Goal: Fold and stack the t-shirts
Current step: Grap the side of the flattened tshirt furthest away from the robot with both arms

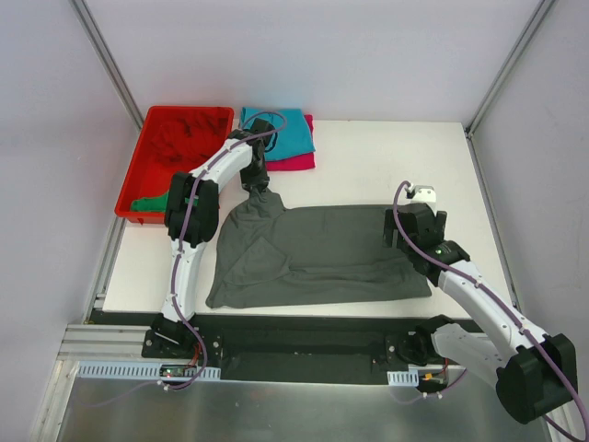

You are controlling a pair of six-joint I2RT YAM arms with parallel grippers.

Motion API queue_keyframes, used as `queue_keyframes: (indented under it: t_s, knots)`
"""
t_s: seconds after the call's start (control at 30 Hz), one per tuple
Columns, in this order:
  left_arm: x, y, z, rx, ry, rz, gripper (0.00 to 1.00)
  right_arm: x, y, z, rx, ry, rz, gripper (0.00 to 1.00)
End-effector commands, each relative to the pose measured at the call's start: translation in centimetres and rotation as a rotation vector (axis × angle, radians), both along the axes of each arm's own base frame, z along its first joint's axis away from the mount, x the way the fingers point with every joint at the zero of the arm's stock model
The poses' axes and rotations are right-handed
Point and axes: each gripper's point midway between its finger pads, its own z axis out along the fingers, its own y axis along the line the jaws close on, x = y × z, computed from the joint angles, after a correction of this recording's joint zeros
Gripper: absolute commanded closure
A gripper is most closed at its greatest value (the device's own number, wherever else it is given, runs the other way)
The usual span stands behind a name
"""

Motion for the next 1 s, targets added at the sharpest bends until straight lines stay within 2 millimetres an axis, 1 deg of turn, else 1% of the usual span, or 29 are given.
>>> queue_keyframes:
  t_s: [0.0,0.03,0.1,0.13,0.23,0.3,0.4,0.5,0.57,0.6,0.7,0.73,0.77,0.83,0.87,0.93,0.97]
  knots:
    - [-0.2,0.5,0.2,0.045,0.006,-0.007,0.73,0.9,-0.2,1.9,-0.004,-0.041,-0.011,0.04]
    - [-0.2,0.5,0.3,0.044,0.004,-0.007,0.79,0.9,-0.3,1.8,-0.007,-0.039,-0.016,0.04]
    - [0.1,0.4,0.7,0.039,-0.009,-0.007,0.98,1.0,-0.4,1.8,-0.011,-0.037,-0.014,0.04]
    - [0.4,0.2,1.1,0.034,-0.021,-0.01,1.0,1.0,-0.4,1.8,-0.012,-0.034,-0.012,0.04]
    - [1.0,-0.4,2.0,0.008,-0.042,-0.032,1.0,1.4,-0.4,1.6,-0.007,-0.04,-0.011,0.04]
    - [0.9,-0.5,2.4,-0.001,-0.048,-0.039,1.0,1.6,-0.2,1.6,-0.001,-0.037,-0.007,0.04]
    - [0.4,-0.4,2.8,0.016,-0.05,-0.043,1.0,2.1,-0.4,1.5,-0.015,-0.023,-0.014,0.04]
    - [-0.2,0.0,3.1,0.027,-0.052,-0.025,1.0,2.9,-1.1,1.4,0.006,-0.008,-0.087,0.04]
    - [-0.4,-0.2,3.2,0.021,-0.054,-0.028,1.0,3.9,-1.1,1.3,0.056,0.008,-0.126,0.04]
    - [-0.4,-0.2,3.4,0.019,-0.058,-0.028,1.0,4.8,-1.2,1.8,0.074,0.008,-0.14,0.04]
    - [-0.6,-0.4,3.6,0.01,-0.063,-0.025,1.0,7.1,-2.3,1.3,0.084,0.065,-0.214,0.04]
    - [-0.5,-0.3,3.6,0.015,-0.068,-0.02,1.0,7.9,-2.6,0.8,0.09,0.092,-0.23,0.01]
    - [-0.5,-0.2,3.5,0.018,-0.065,-0.016,1.0,8.8,-3.0,0.7,0.105,0.1,-0.26,0.01]
    - [-0.5,-0.3,3.4,0.014,-0.068,-0.014,1.0,10.5,-3.3,-0.3,0.151,0.136,-0.311,0.05]
    - [-0.4,-0.3,3.5,0.013,-0.069,-0.012,1.0,11.4,-3.6,-1.5,0.167,0.168,-0.336,0.06]
    - [-0.3,-0.4,3.5,0.012,-0.072,-0.015,1.0,12.7,-4.1,-3.0,0.202,0.221,-0.384,0.11]
    - [-0.3,-0.3,3.5,0.016,-0.076,-0.013,1.0,13.3,-4.1,-3.5,0.226,0.244,-0.393,0.15]
